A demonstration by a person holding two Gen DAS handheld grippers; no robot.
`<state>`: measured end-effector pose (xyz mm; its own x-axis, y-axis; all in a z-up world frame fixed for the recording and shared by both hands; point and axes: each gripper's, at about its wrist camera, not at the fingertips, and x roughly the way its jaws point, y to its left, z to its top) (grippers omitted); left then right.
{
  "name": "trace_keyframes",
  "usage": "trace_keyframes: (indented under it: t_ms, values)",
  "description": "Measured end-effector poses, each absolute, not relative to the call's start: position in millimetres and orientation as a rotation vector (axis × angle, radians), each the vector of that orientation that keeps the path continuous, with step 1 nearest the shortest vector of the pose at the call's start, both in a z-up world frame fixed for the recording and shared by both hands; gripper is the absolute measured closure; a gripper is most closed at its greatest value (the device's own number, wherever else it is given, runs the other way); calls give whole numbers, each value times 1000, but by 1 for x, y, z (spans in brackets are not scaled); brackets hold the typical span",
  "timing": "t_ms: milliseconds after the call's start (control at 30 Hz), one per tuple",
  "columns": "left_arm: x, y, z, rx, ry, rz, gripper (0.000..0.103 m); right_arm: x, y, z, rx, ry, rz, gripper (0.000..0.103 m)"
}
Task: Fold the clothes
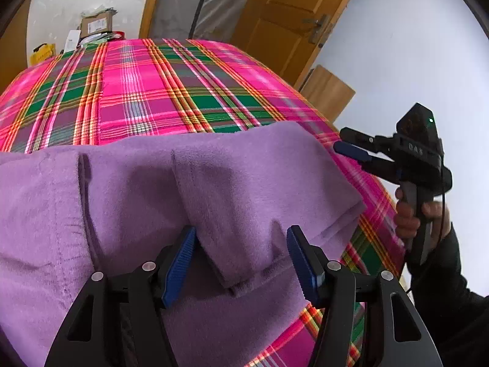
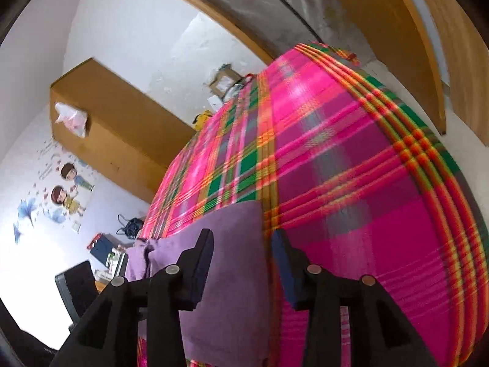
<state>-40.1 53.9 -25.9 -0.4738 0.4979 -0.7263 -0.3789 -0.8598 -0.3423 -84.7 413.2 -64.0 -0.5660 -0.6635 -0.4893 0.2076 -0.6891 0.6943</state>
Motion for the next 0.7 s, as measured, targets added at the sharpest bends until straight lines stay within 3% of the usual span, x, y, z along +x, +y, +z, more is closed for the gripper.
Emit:
trace_keyframes:
  t_ms: [33, 100, 400, 700]
  values:
    - [-39, 53, -26, -1200, -186, 2324, 46, -79, 409, -60, 1032, -772, -2259, 61]
    - [-38, 51, -26, -1200, -178, 2346, 65, -74, 395, -56, 1028, -708, -2254, 61]
    - [-27, 23, -14, -1168, -280, 2401, 64, -39, 341, -48, 1024, -448, -2247, 61]
    - [-14, -20, -1, -1135, -381, 2524, 64, 18, 221, -47, 902, 307, -2205, 61]
